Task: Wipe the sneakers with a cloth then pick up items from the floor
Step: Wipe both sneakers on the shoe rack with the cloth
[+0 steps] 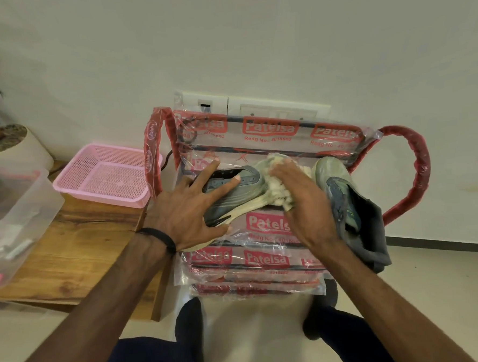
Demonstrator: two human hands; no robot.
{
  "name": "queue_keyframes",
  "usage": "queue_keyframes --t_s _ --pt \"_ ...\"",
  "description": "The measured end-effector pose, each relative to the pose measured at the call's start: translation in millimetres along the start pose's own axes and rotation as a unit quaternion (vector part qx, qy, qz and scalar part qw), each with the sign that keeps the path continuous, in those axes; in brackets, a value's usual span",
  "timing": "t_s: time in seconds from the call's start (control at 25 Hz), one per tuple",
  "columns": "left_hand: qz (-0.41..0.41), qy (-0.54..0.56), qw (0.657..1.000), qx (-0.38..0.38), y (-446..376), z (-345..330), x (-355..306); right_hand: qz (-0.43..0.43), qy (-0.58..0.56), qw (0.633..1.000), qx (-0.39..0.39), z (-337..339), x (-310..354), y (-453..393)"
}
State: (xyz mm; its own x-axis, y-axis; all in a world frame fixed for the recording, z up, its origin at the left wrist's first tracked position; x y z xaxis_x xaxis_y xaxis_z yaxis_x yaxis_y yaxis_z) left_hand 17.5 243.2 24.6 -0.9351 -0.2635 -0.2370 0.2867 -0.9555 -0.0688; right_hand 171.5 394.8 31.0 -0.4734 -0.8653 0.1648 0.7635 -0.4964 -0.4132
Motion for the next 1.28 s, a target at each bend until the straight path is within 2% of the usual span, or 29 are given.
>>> queue_keyframes --t_s 0.04,0.08,0.16,0.2,0.24,0.32,0.36,0.4,0.52,0.56,0.68,0.72,0.84,0.88,1.0,1.04,1.2,1.28 --pt "-0.003 -0.001 1.0 -0.003 0 -1 -1 -0.025 -0.001 1.0 -0.001 1 3 0" --pt "-0.005 0.0 1.0 -0.009 0 -2 1 0.015 0.011 1.0 0.002 2 21 4" --pt "0.001 0.003 1.0 -0.012 1 -2 5 0.167 0.05 0.984 0.023 -4 55 23" --pt "0.005 0.006 1.0 -0.008 0 -2 5 0.191 0.05 0.98 0.017 -2 53 21" --pt "0.007 0.008 1.0 -0.005 -1 -2 5 0.15 0.033 0.988 0.022 0 40 11" --pt "0.012 0.009 1.0 0.003 -4 -3 3 -0.014 -0.001 1.0 0.025 5 7 -7" --pt "0.015 0.009 1.0 0.006 -4 -5 3 -0.043 0.007 0.999 0.032 5 6 -10" --pt "0.015 0.011 1.0 0.004 -4 -6 4 -0.01 0.016 0.999 0.037 7 18 -7" --pt "0.014 0.012 1.0 -0.005 -2 -5 10 0.172 0.028 0.981 0.083 6 47 15" --pt "0.017 0.015 1.0 -0.004 -3 -5 10 0.166 0.025 0.983 0.081 8 38 11" --pt "0.032 0.029 0.999 0.004 -10 -7 7 -0.02 -0.018 0.999 0.042 10 5 -12" --pt "0.035 0.031 0.999 0.004 -10 -8 8 -0.007 -0.006 0.999 0.037 9 16 -13" --pt "0.029 0.029 0.999 -0.006 -5 -9 14 0.175 0.052 0.98 0.083 0 53 6" --pt "0.03 0.03 0.999 -0.004 -4 -8 12 0.184 0.053 0.978 0.08 2 46 2" --pt "0.041 0.015 0.999 0.002 -9 -8 0 0.017 0.03 0.998 0.044 9 7 -23" --pt "0.039 0.005 0.999 0.001 -9 -8 -2 0.003 0.031 0.998 0.047 7 8 -24" --pt "0.017 0.005 1.0 -0.009 -1 -8 3 0.154 0.046 0.982 0.097 15 21 -6" --pt "0.02 0.007 1.0 -0.012 -3 -7 1 0.094 0.028 0.992 0.083 28 -3 -20"
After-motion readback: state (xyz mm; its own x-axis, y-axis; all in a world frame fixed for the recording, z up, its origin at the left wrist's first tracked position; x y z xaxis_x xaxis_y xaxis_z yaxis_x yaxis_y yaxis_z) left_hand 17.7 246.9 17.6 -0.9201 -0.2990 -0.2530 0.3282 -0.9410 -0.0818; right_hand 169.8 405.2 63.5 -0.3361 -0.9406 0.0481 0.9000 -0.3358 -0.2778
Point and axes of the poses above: each hand's wrist, its own y-axis away from the middle knuckle, its own z-axis out of the back of the hand, x = y × z, the point moved 6 cm from there along -y, towards the middle knuckle, and after that the axes turned 13 degrees about y, right-handed, at the moved point
